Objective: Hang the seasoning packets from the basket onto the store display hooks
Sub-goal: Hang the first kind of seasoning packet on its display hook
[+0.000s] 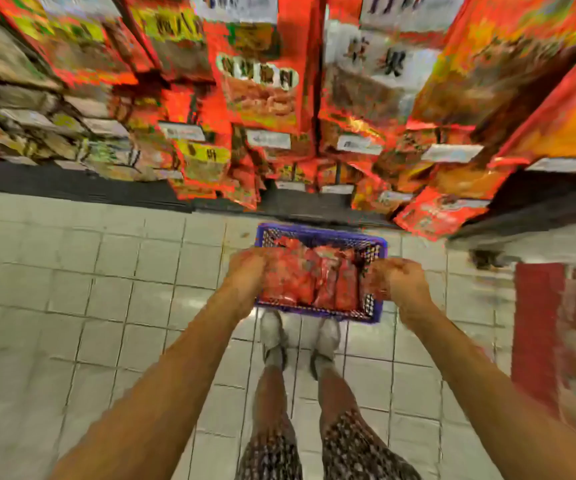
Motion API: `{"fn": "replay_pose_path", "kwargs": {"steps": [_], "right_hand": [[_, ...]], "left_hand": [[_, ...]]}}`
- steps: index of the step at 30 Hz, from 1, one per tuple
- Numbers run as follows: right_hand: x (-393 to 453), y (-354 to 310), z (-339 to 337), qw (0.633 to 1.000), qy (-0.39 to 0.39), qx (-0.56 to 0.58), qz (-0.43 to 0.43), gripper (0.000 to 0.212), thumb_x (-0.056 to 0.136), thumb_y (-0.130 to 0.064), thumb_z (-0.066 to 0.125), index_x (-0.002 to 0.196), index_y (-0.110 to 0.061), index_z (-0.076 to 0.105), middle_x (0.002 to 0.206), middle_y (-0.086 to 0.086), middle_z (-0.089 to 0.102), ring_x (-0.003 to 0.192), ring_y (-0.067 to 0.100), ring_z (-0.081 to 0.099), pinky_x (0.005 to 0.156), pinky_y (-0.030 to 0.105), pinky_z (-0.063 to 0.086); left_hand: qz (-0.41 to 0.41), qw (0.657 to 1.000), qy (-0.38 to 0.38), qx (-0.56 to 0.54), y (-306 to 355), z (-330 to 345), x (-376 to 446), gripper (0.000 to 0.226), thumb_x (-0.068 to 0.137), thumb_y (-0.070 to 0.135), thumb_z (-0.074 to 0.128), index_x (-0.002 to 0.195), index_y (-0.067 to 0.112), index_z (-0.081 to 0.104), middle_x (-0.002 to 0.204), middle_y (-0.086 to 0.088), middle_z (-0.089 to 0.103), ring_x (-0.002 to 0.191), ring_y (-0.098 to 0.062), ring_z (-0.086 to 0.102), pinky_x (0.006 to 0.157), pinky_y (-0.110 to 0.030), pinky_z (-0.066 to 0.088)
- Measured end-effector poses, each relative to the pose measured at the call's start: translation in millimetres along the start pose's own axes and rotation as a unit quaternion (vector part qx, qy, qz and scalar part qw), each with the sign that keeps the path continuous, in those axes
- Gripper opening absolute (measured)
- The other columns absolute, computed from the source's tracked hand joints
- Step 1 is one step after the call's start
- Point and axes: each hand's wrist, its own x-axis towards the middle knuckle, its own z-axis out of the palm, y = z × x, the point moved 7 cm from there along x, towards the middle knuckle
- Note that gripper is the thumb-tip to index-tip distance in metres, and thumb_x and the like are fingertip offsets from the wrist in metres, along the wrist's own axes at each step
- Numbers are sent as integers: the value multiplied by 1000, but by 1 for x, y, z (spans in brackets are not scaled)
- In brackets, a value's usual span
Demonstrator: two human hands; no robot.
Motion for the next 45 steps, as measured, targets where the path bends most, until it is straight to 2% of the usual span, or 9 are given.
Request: {"fn": "replay_pose_path", "kwargs": {"steps": [10,15,20,24,29,34,39,41,45], "right_hand": [[153,285,67,973,-20,-185,136,18,101,-10,50,88,-10,63,77,9,64,74,25,66,63,31,49],[234,345,82,940,37,-330,75,11,94,-24,56,94,-13,56,88,4,60,85,31,56,63,31,35],[293,396,88,897,73,-415,132,47,91,-36,57,124,-6,45,123,23,61,113,45,60,82,47,46],[307,411,94,880,67,-456,114,33,90,-25,50,118,-10,59,117,20,66,107,44,63,75,44,45],[288,363,111,880,8,-470,-65,43,91,-45,37,106,-12,61,95,14,66,85,37,64,69,39,49],[256,293,124,826,-163,-474,-259,36,91,-42,29,86,-20,57,78,2,63,71,29,65,60,31,44],[216,248,156,770,-218,-429,-418,29,91,-23,46,99,-11,72,88,6,73,74,28,67,63,40,57],[220,251,163,811,-201,-386,-391,22,95,-22,53,101,-13,72,91,0,72,78,23,68,68,39,57],[273,291,131,947,-15,-262,-186,33,94,-51,54,105,-21,64,91,-12,68,85,11,68,72,33,56]], "left_hand": [[-196,970,-61,132,-216,17,211,46,105,17,34,69,15,62,55,-1,63,51,-18,55,53,-23,37],[-142,943,-43,299,-281,23,308,23,99,9,55,77,14,58,84,-13,63,77,-26,60,66,-34,45],[-146,942,-44,298,-338,30,363,21,98,11,56,78,18,61,73,-7,65,46,-9,60,37,-17,44],[-90,928,-85,352,-354,37,362,23,92,6,57,75,15,70,71,-8,69,59,-18,65,54,-27,51],[133,811,-149,550,-320,73,340,25,91,5,54,111,9,68,109,-10,69,99,-29,64,80,-31,48],[383,636,-159,651,-280,121,313,104,71,2,72,158,25,21,166,-12,17,153,-40,13,120,-54,19],[402,487,-192,751,-276,147,312,78,87,28,67,155,21,29,158,-8,41,149,-33,31,122,-54,15],[322,543,-207,748,-275,134,325,39,93,24,64,131,21,56,117,-6,67,113,-33,64,101,-49,49],[228,685,-156,675,-269,93,349,22,97,26,62,119,19,62,103,-7,69,96,-30,68,80,-39,55]]}}
